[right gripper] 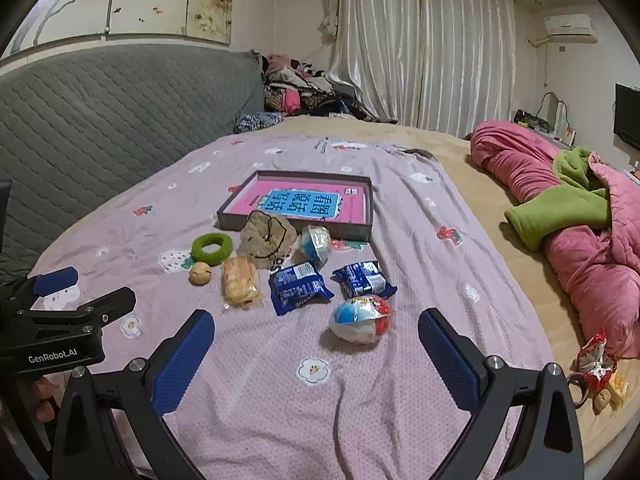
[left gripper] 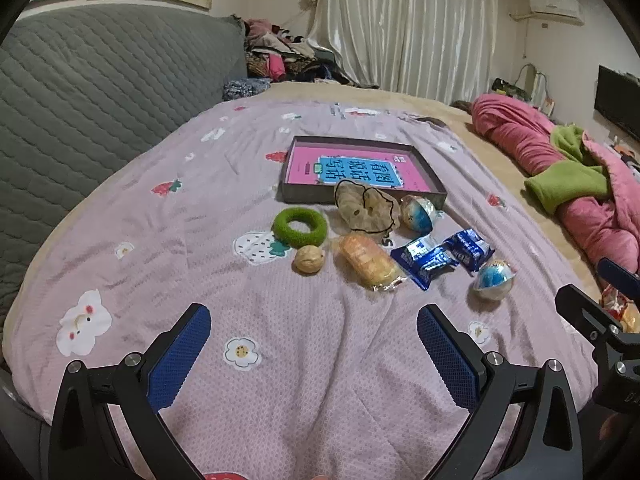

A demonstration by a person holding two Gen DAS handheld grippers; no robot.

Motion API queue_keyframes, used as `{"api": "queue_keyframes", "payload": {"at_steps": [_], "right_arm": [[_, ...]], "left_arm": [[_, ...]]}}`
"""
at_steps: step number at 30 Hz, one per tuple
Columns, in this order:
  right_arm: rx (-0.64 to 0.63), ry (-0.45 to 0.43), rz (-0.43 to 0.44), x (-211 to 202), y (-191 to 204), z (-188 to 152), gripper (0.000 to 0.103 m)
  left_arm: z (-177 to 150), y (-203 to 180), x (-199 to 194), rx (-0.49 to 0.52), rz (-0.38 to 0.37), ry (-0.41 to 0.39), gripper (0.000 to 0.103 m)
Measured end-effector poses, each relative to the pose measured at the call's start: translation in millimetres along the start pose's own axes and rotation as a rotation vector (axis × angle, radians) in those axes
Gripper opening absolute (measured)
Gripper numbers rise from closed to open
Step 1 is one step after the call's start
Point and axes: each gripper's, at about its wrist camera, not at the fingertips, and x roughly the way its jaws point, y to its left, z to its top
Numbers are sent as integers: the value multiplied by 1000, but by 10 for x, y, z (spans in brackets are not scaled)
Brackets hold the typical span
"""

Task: Organize objects
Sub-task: 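Move both grippers toward the walnut and the large toy egg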

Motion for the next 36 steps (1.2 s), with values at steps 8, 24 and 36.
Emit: {"api": "queue_keyframes", "payload": {"at_steps": [8, 24, 36], "right_arm": [[-7, -29, -4, -119, 28, 77, 103], [-28, -66, -50, -177, 16, 361, 103], [-1, -16, -47, 181, -112, 315, 103]], "left_arm": [[87, 30, -143, -16, -8, -35, 103], [455, 21, -187, -6, -5, -74, 103], [477, -4, 317, -10, 19, 31, 103]]}}
